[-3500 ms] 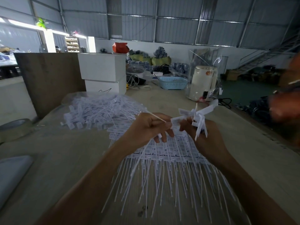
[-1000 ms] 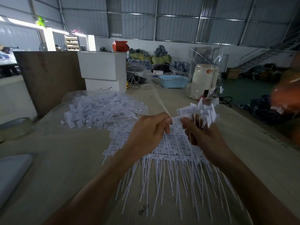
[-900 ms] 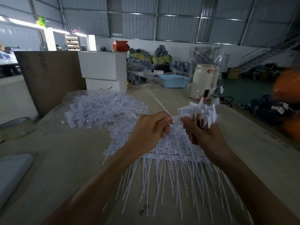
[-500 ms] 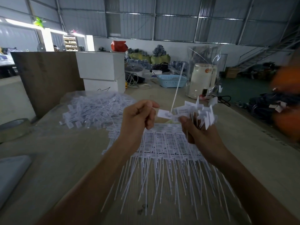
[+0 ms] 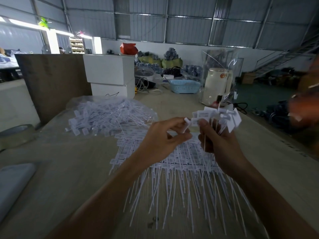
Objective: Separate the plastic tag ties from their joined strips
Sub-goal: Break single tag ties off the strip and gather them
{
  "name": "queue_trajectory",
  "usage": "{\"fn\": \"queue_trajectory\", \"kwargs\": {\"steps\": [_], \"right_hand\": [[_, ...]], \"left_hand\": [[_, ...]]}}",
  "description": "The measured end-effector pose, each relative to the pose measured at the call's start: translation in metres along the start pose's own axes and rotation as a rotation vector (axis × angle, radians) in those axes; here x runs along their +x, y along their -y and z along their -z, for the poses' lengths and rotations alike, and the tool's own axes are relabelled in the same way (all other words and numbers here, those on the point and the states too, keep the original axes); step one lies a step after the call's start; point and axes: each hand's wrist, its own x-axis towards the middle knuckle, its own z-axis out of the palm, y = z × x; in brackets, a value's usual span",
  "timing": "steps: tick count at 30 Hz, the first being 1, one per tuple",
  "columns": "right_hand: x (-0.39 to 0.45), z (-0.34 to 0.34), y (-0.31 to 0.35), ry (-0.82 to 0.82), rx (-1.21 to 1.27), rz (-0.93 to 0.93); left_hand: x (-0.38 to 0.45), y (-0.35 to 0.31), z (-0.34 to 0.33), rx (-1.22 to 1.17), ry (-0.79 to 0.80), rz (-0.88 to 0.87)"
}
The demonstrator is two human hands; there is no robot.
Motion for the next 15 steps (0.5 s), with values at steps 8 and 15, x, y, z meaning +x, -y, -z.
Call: {"fn": "queue_trajectory", "kwargs": {"steps": [8,15], "right_hand": [[-0.002,-0.003,-0.003,0.009,-0.023,0.038],[0.000,0.001,-0.003,0.008,-0.099,0.111]], "left_hand": [[0.002,-0.004,0.007,-0.445,-0.029,0.023],[0.003,-0.002,0.010,-0.600,-0.098,0.146]]}}
